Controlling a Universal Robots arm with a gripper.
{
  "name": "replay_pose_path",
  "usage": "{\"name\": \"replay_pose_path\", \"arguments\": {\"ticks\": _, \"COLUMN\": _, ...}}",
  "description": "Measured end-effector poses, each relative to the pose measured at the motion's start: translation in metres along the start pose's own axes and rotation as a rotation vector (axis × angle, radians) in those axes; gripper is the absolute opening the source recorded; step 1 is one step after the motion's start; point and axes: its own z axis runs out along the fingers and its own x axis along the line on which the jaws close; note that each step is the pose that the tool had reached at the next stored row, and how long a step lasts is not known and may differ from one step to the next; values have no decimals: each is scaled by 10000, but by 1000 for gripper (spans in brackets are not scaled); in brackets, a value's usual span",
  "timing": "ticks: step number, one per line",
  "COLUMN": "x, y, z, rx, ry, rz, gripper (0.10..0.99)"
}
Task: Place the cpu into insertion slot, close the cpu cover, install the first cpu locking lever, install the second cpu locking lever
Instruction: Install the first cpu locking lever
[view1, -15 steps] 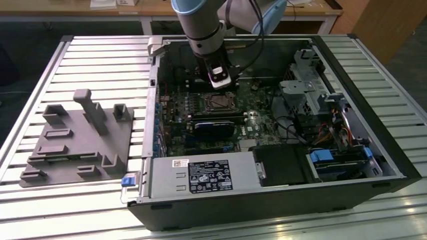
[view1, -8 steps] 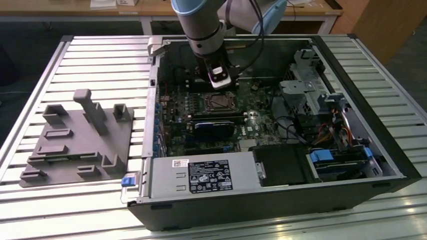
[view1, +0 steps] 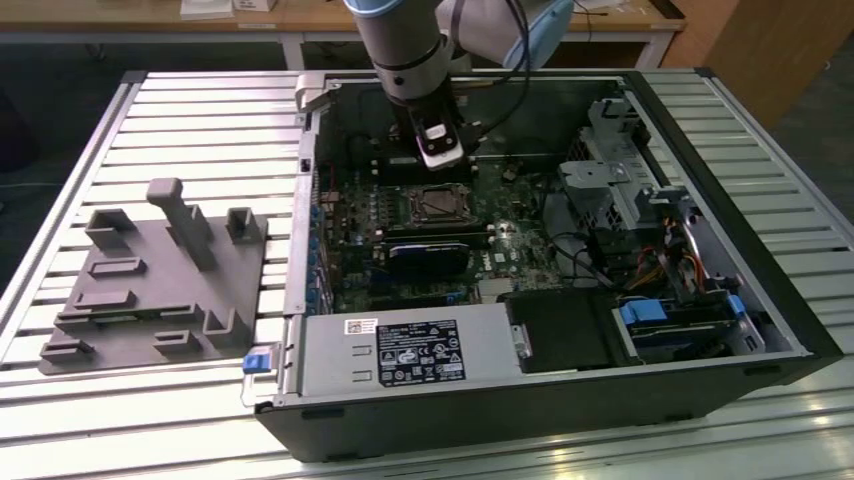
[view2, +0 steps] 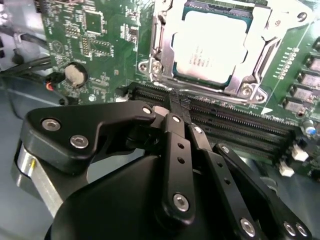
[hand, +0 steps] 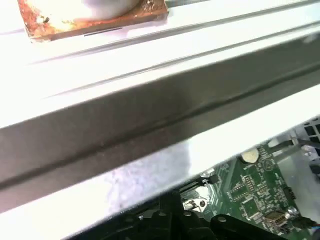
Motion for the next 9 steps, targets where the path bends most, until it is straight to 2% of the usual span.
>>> {"name": "replay_pose_path", "arguments": {"ticks": 5, "x": -24, "y": 26, "z": -104, "rx": 0, "ry": 0, "rz": 0, "gripper": 106}}
{"name": "replay_pose_path", "arguments": {"ticks": 9, "x": -27, "y": 30, "z": -116, "rx": -4, "ry": -1, "rz": 0, "gripper": 106}}
